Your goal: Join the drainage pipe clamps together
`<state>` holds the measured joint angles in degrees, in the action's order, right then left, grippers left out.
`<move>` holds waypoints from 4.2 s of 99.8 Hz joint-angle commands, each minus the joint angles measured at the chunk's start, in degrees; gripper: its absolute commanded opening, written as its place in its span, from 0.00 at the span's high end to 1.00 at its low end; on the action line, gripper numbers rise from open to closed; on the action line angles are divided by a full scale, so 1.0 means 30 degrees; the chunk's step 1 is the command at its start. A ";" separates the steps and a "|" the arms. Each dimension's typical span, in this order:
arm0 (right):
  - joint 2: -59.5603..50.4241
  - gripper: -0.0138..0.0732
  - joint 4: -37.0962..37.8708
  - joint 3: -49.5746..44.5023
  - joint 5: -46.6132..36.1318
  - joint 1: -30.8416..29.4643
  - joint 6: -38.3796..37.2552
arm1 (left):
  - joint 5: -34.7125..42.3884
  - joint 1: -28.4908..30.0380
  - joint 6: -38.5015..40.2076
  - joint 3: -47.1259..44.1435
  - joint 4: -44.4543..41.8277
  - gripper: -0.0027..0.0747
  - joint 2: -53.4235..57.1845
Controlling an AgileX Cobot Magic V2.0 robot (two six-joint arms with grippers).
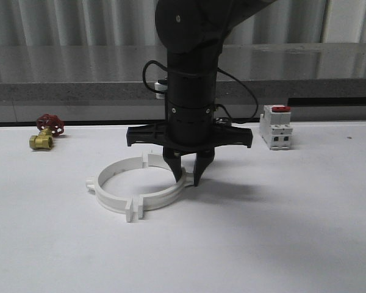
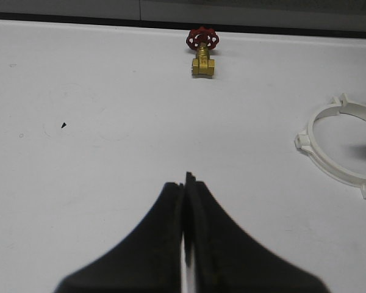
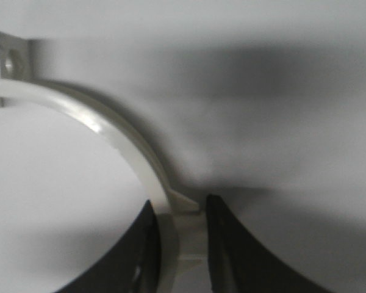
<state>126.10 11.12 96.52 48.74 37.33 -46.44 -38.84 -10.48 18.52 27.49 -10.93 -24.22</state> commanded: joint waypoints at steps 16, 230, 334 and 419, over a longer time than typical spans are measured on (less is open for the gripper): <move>-0.0888 0.77 -0.0746 0.0483 -0.0654 0.0079 -0.0049 | 0.1123 0.0098 -0.0016 0.0520 -0.0104 0.99 -0.0101; -2.4981 0.34 -0.0741 -1.5799 -0.2108 -1.0416 1.1018 | 0.1123 0.0098 -0.0016 0.0520 -0.0104 0.99 -0.0101; -3.0486 0.92 -0.0616 -1.9530 -0.1888 -1.0416 1.1018 | 0.1123 0.0098 -0.0016 0.0520 -0.0104 0.99 -0.0101; -4.0785 0.92 -0.3434 -2.8607 -1.2010 -1.1325 1.5172 | 0.1123 0.0098 -0.0016 0.0520 -0.0104 0.99 -0.0101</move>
<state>7.13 1.22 12.05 19.99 3.69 -2.26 -38.84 -10.48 18.52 27.49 -10.93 -24.22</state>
